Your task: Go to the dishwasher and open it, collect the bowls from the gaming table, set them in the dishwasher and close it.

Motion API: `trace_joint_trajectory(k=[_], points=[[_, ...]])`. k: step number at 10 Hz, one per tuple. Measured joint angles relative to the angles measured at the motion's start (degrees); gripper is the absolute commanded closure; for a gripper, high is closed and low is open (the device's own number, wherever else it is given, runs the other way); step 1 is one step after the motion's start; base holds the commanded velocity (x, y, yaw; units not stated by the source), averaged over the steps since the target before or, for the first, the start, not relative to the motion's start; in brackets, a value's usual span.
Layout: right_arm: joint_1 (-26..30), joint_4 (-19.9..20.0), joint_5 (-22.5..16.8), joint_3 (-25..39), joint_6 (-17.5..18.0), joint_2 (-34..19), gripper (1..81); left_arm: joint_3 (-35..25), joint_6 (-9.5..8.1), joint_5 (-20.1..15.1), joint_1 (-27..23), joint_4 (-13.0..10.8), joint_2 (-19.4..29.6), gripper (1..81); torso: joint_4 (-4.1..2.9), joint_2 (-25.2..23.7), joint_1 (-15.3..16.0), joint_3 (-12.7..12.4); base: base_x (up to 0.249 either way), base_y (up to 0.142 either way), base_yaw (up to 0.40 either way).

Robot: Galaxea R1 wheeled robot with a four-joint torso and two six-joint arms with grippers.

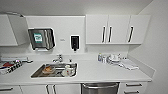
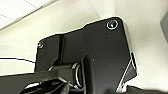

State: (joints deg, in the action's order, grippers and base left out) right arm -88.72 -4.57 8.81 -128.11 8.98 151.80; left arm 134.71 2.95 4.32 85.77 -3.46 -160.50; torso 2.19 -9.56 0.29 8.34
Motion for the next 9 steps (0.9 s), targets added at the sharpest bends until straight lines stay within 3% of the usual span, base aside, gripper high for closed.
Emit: trace_joint_trajectory(k=[9], points=[[0.17, 0.00, -0.27, -0.20, 0.00, 0.00, 1.0, 0.00, -0.01, 0.04, -0.05, 0.00, -0.05, 1.0, 0.00, 0.00, 0.02, 0.00, 0.113, 0.072, 0.000]])
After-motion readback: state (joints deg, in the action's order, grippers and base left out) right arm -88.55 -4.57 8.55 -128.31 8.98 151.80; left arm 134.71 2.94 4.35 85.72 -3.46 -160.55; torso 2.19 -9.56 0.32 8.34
